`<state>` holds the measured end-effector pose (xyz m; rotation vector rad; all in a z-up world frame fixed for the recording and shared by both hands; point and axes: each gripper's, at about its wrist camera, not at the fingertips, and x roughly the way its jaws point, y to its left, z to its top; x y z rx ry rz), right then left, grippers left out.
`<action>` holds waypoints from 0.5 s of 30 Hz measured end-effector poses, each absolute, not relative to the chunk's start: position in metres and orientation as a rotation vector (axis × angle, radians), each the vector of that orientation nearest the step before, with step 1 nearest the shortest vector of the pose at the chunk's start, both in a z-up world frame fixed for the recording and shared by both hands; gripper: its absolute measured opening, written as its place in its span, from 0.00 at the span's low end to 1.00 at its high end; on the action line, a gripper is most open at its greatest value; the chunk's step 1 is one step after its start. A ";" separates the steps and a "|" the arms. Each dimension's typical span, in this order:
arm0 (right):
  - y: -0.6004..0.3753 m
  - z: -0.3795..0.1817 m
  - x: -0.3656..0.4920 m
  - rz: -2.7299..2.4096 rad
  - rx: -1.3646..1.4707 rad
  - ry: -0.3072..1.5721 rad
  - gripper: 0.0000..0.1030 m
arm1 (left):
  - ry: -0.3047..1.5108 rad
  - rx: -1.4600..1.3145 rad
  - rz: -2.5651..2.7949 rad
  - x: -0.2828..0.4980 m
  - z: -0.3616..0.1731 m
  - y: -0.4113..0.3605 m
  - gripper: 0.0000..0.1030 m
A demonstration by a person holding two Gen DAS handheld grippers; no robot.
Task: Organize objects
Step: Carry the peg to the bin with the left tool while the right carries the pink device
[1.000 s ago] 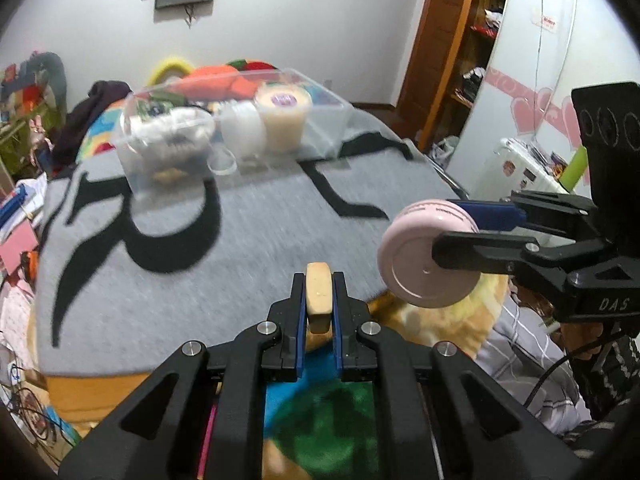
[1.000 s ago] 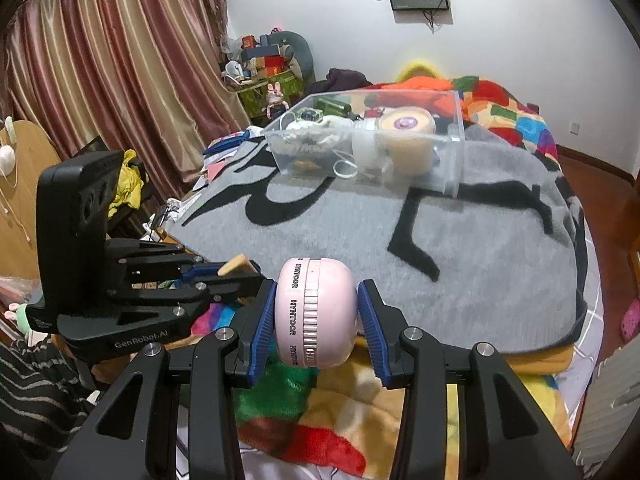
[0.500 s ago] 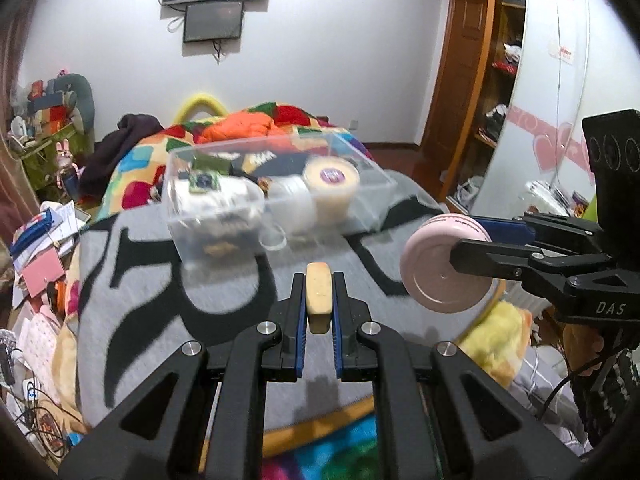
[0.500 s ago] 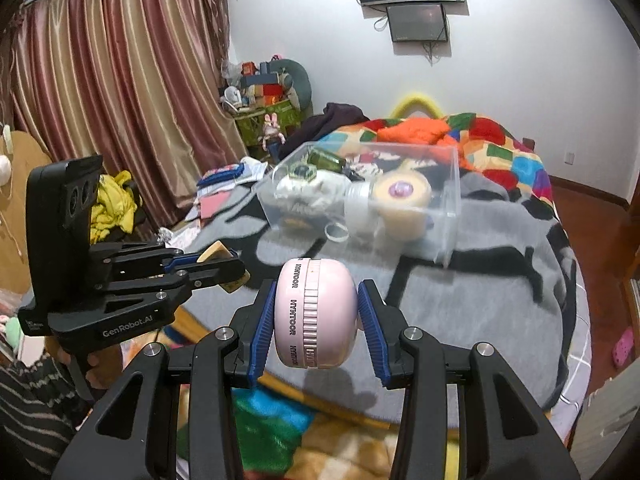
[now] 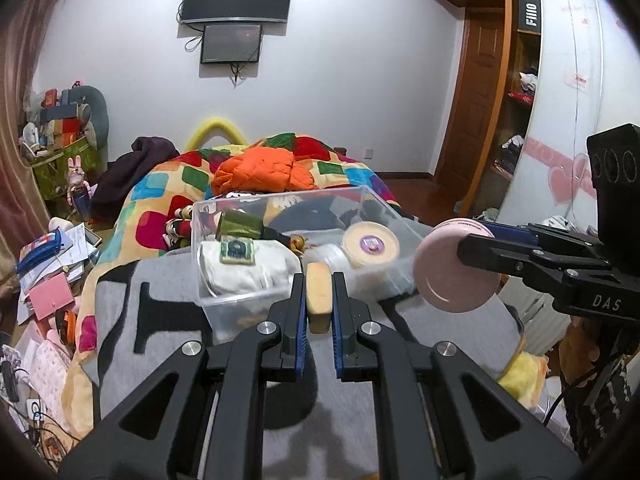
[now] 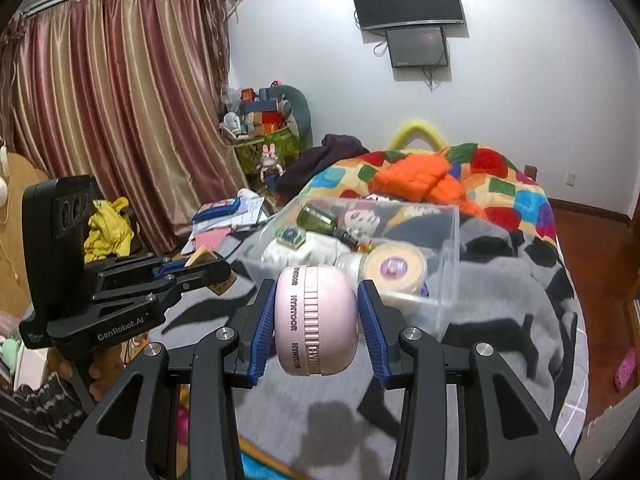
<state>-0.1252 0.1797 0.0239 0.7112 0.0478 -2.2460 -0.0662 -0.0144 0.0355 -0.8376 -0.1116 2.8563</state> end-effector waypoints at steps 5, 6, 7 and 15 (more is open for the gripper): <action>0.174 0.026 -0.145 -2.260 0.708 0.015 0.36 | -0.132 -0.838 2.864 -0.083 0.037 -0.018 0.09; 0.173 0.027 -0.149 -2.263 0.707 0.010 0.36 | -0.128 -0.836 2.868 -0.086 0.038 -0.019 0.09; 0.173 0.028 -0.152 -2.263 0.705 0.003 0.36 | -0.124 -0.833 2.871 -0.089 0.038 -0.018 0.09; 0.166 0.033 -0.181 -2.272 0.690 -0.047 0.36 | -0.122 -0.816 2.882 -0.113 0.044 -0.019 0.09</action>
